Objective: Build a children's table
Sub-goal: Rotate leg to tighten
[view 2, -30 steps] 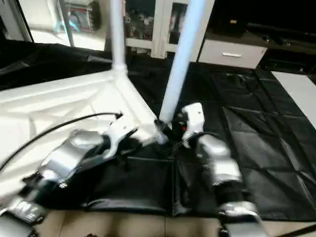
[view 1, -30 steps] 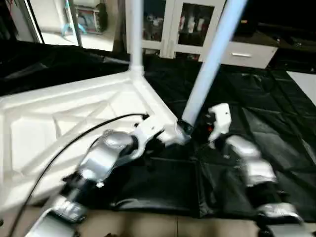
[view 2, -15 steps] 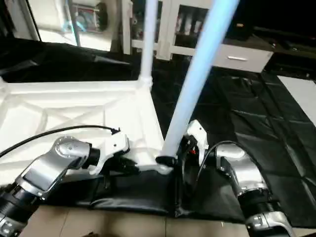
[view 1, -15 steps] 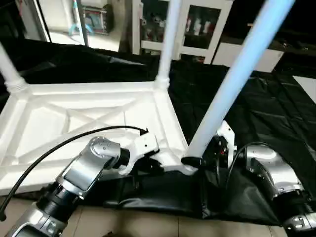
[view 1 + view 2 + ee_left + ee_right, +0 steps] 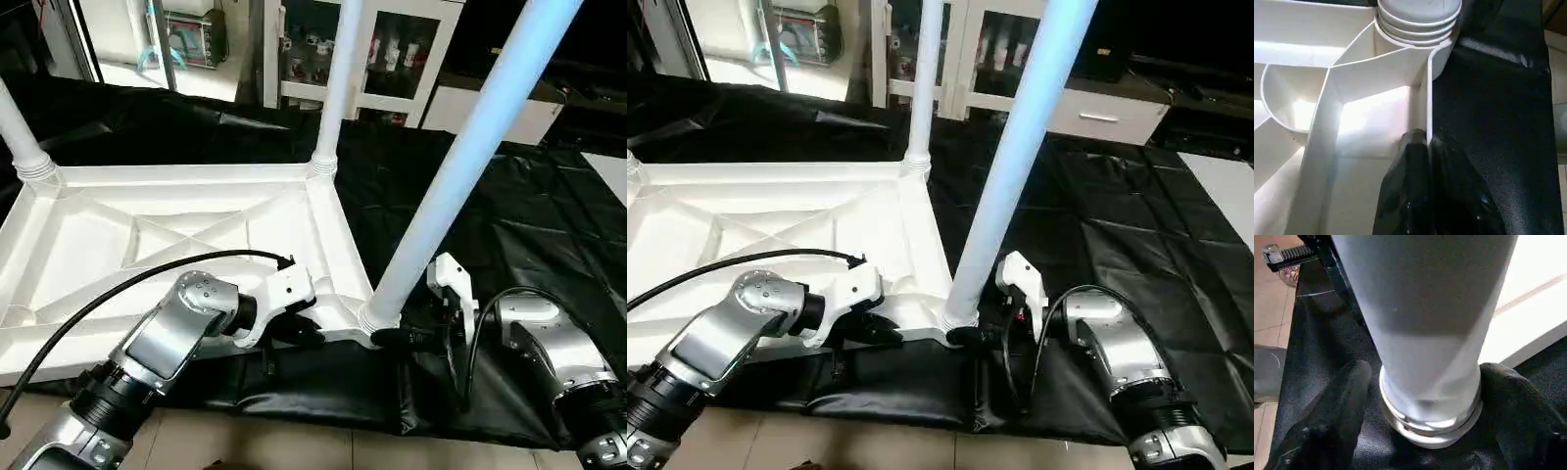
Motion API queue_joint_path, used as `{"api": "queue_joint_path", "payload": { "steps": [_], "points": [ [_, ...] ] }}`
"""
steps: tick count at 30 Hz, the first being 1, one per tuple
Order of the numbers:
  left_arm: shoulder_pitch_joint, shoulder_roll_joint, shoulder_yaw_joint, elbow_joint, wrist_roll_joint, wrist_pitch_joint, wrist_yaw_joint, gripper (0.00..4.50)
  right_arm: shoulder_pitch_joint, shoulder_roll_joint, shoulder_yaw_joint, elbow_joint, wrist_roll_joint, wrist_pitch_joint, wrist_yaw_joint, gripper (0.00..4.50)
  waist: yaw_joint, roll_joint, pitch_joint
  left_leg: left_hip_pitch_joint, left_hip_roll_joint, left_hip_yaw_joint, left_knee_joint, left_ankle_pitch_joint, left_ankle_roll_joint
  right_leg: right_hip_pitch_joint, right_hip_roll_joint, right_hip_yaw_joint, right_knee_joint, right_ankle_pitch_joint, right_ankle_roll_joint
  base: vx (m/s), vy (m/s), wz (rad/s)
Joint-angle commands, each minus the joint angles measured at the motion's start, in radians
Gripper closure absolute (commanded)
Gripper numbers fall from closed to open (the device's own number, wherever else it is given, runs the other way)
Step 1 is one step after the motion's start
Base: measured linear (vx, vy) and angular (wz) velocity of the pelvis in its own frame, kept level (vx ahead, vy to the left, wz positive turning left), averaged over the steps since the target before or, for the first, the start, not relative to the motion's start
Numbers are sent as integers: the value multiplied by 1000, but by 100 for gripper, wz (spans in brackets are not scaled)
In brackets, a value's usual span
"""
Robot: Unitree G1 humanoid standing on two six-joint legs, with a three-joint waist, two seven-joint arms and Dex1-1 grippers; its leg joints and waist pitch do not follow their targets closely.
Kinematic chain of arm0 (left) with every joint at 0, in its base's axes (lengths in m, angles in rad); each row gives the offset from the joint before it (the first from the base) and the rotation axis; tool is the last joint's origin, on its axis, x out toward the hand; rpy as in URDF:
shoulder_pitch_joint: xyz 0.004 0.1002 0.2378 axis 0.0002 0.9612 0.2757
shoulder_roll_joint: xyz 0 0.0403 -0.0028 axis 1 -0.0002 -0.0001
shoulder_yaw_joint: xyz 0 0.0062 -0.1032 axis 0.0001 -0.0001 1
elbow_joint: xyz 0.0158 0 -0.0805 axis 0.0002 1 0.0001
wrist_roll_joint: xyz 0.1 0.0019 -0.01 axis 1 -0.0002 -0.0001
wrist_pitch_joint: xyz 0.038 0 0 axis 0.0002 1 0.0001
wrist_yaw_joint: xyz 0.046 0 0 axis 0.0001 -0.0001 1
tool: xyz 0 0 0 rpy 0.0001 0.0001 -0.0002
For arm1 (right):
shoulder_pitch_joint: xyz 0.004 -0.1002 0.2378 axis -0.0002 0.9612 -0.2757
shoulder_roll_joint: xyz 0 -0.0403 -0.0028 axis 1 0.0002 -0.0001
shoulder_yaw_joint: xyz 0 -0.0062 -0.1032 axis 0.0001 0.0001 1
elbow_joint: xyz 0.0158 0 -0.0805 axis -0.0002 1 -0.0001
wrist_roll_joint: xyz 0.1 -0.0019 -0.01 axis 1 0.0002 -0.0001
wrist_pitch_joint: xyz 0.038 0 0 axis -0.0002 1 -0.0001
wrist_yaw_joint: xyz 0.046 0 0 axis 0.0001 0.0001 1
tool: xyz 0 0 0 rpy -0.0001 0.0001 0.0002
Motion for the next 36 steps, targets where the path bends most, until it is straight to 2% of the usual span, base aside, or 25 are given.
{"api": "queue_joint_path", "payload": {
  "steps": [1,4,7,19,21,23,24,25,26,27,28,30,31,33,34,35,36],
  "points": [
    [5,-5,-36,13,-3,6,-18,450,-9,-2,-4,1,-9,-10,4,124,-1,-2,-51,3,49,-21,-71,-176,39,46,-66,59,-74,-254,-186,0,0,0],
    [5,-6,-35,14,-2,7,-15,450,-12,1,0,4,-8,-20,1,158,0,-2,-51,4,50,-21,-71,-177,39,47,-67,58,-74,-256,-187,0,0,0],
    [5,-5,-35,14,-2,7,-15,450,-13,4,1,8,-11,-29,6,172,0,-3,-51,3,49,-21,-71,-178,38,47,-67,59,-73,-259,-185,0,0,0],
    [3,-12,-39,21,6,18,-2,450,8,27,11,8,-22,-19,-27,180,-1,-2,-51,4,49,-21,-71,-176,39,47,-66,58,-73,-253,-188,0,0,0],
    [-3,-33,-32,35,15,30,33,450,-4,53,-3,35,-38,-2,-107,180,-2,-2,-49,3,48,-21,-72,-184,33,46,-66,58,-75,-271,-184,0,0,0],
    [-20,-93,-3,80,29,44,126,450,-25,93,-19,76,-72,-8,-230,180,-9,0,-43,7,48,-26,-76,-258,2,40,-68,55,-90,-402,-151,0,0,0],
    [-31,-125,10,102,33,57,168,450,-39,124,-38,96,-71,18,-301,181,-11,-2,-43,8,48,-28,-78,-270,-7,41,-69,54,-94,-430,-140,0,0,0],
    [-52,-178,31,139,43,88,243,450,-66,188,-88,132,-56,61,-445,182,-15,0,-44,9,46,-30,-77,-287,-17,39,-70,53,-98,-470,-122,-54,8,-4],
    [-62,-200,40,155,49,103,277,450,-78,217,-114,148,-48,75,-514,182,-20,-2,-43,8,45,-30,-78,-294,-23,37,-69,53,-99,-483,-116,-54,8,-4],
    [-67,-209,43,163,53,109,292,450,-83,229,-125,155,-46,79,-545,182,-28,-3,-44,6,44,-37,-79,-314,-37,39,-71,47,-103,-522,-98,-51,10,-7],
    [-84,-239,54,191,68,130,346,450,-100,270,-164,180,-37,94,-656,182,-37,0,-46,4,45,-42,-79,-326,-41,37,-74,45,-107,-534,-81,0,0,0],
    [-104,-266,62,230,91,125,409,450,-113,305,-197,206,-36,90,-765,183,-37,-1,-47,6,44,-42,-78,-331,-36,35,-74,46,-108,-516,-80,0,0,0],
    [-129,-297,71,276,111,107,476,450,-123,343,-220,231,-42,76,-871,183,-37,2,-48,16,41,-35,-76,-330,-32,23,-69,50,-109,-474,-89,0,0,0],
    [-144,-324,83,303,119,96,521,450,-125,369,-218,243,-60,47,-918,183,-38,2,-50,11,41,-36,-77,-320,-32,28,-68,49,-105,-445,-94,0,0,0],
    [-165,-365,94,334,127,83,570,450,-116,420,-193,244,-105,10,-981,183,-35,3,-51,7,43,-35,-78,-305,-32,30,-69,50,-102,-416,-95,0,0,0],
    [-179,-393,103,354,134,77,599,450,-109,454,-172,239,-136,-4,-1015,183,-33,3,-50,9,42,-33,-78,-302,-33,27,-68,52,-102,-398,-97,0,0,0],
    [-179,-393,103,354,134,77,599,450,-109,454,-172,239,-136,-4,-1015,183,-32,3,-51,10,42,-32,-78,-299,-33,27,-68,52,-101,-389,-100,0,0,0]
  ]
}}
